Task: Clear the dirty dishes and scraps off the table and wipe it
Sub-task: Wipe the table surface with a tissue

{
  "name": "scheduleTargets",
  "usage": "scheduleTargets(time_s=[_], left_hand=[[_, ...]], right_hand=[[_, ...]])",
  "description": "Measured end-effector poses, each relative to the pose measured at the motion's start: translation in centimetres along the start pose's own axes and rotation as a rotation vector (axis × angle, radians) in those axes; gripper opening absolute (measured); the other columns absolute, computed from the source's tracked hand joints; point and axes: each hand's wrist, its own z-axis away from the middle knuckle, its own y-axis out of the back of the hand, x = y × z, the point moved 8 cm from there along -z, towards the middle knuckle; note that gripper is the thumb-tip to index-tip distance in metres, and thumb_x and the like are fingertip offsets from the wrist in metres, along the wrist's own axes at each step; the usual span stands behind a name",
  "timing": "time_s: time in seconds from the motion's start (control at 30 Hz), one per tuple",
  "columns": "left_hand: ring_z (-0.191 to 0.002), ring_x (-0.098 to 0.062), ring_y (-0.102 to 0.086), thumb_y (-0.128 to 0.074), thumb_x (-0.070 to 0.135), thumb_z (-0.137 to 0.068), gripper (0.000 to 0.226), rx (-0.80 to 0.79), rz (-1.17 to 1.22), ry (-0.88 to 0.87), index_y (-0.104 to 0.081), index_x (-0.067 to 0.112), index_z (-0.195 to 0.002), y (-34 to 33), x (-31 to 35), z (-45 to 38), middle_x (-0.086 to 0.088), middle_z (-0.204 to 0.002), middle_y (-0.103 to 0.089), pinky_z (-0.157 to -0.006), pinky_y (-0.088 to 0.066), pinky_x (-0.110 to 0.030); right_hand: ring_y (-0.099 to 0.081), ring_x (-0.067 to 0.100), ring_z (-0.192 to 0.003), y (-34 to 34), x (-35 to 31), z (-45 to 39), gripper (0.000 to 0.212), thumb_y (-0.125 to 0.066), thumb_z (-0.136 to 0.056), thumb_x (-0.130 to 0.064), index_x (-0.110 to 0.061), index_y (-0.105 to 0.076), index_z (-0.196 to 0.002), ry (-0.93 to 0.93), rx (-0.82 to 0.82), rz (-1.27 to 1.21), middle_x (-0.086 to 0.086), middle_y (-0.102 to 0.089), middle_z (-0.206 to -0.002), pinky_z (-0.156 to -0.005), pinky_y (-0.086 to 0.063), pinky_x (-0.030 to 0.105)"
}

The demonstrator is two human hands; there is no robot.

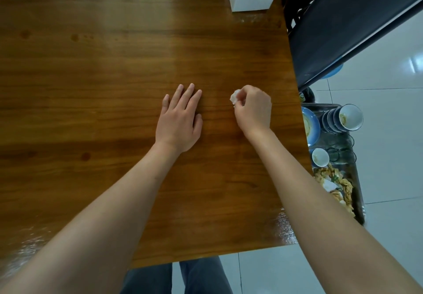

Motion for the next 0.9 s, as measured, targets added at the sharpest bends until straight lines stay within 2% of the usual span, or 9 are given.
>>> scheduleTargets(time_s=[0.17, 0.3, 0.4, 0.5, 0.6, 0.7, 0.8, 0.9], left_hand=[[-0.144, -0.025, -0.016, -0.034, 0.035, -0.094, 0.054, -0.011, -0.001, -0.004, -0.03, 0.021, -0.145, 0.0, 0.0, 0.1, -0.004, -0.154, -0.027, -0.115, -0.01, -0.045], [-0.144, -0.025, -0.014, -0.035, 0.034, -0.095, 0.053, -0.018, -0.001, -0.003, -0.029, 0.021, -0.146, 0.0, 0.1, 0.1, -0.004, -0.154, -0.026, -0.115, -0.008, -0.043], [-0.144, -0.025, -0.014, -0.034, 0.035, -0.094, 0.054, -0.014, -0.001, -0.006, -0.029, 0.021, -0.146, 0.0, 0.0, 0.0, -0.004, -0.154, -0.026, -0.114, -0.007, -0.042], [-0.144, -0.025, -0.015, -0.034, 0.035, -0.093, 0.054, -0.007, -0.005, -0.003, -0.03, 0.021, -0.146, 0.0, 0.0, 0.1, -0.004, -0.154, -0.027, -0.114, -0.008, -0.042], [-0.144, -0.025, -0.015, -0.037, 0.034, -0.094, 0.053, -0.01, -0.005, -0.004, -0.03, 0.021, -0.146, 0.0, -0.1, 0.1, -0.004, -0.154, -0.027, -0.114, -0.007, -0.041], [-0.144, -0.025, -0.015, -0.038, 0.033, -0.095, 0.053, -0.017, 0.003, 0.0, -0.03, 0.021, -0.146, 0.0, 0.0, 0.2, -0.004, -0.154, -0.027, -0.114, -0.008, -0.041], [-0.144, -0.025, -0.016, -0.039, 0.032, -0.094, 0.053, -0.011, 0.008, -0.004, -0.03, 0.021, -0.146, 0.1, 0.1, 0.0, -0.004, -0.154, -0.027, -0.114, -0.009, -0.042], [-0.144, -0.025, -0.015, -0.038, 0.033, -0.095, 0.053, -0.012, 0.006, -0.004, -0.031, 0.021, -0.146, 0.2, 0.0, -0.1, -0.004, -0.154, -0.027, -0.114, -0.009, -0.042]], right_hand=[[-0.058, 0.016, -0.1, -0.5, 0.4, 4.7, 0.019, -0.056, -0.089, -0.006, -0.009, -0.067, -0.105, 0.096, -0.072, -0.007, 0.006, -0.067, -0.104, -0.079, -0.038, 0.016], [-0.056, 0.019, -0.099, -0.8, 0.5, 6.4, 0.021, -0.059, -0.086, 0.0, -0.005, -0.07, -0.103, 0.153, -0.118, 0.033, 0.01, -0.064, -0.105, -0.075, -0.039, 0.016], [-0.053, 0.019, -0.099, -0.4, 1.1, 5.4, 0.018, -0.057, -0.088, -0.001, -0.006, -0.069, -0.1, 0.063, -0.066, 0.032, 0.01, -0.059, -0.106, -0.071, -0.038, 0.016], [-0.051, 0.018, -0.104, -0.7, 1.5, 5.8, 0.022, -0.052, -0.09, -0.002, -0.007, -0.068, -0.104, -0.055, -0.008, 0.027, 0.009, -0.061, -0.11, -0.073, -0.036, 0.015], [-0.052, 0.022, -0.101, -1.0, 0.6, 9.0, 0.023, -0.053, -0.088, 0.002, -0.004, -0.068, -0.104, -0.052, 0.004, 0.029, 0.01, -0.063, -0.107, -0.076, -0.037, 0.017], [-0.057, 0.027, -0.091, -0.9, 0.2, 12.8, 0.019, -0.061, -0.079, 0.009, 0.0, -0.07, -0.093, -0.011, -0.041, -0.007, 0.013, -0.066, -0.094, -0.072, -0.043, 0.023], [-0.06, 0.029, -0.086, -0.3, 0.7, 12.1, 0.02, -0.066, -0.073, 0.013, 0.001, -0.071, -0.088, 0.08, -0.062, 0.02, 0.014, -0.067, -0.088, -0.068, -0.047, 0.027], [-0.054, 0.026, -0.093, 0.3, 2.9, 8.2, 0.024, -0.053, -0.082, 0.012, 0.0, -0.069, -0.095, -0.07, -0.007, 0.042, 0.012, -0.065, -0.096, -0.072, -0.038, 0.022]])
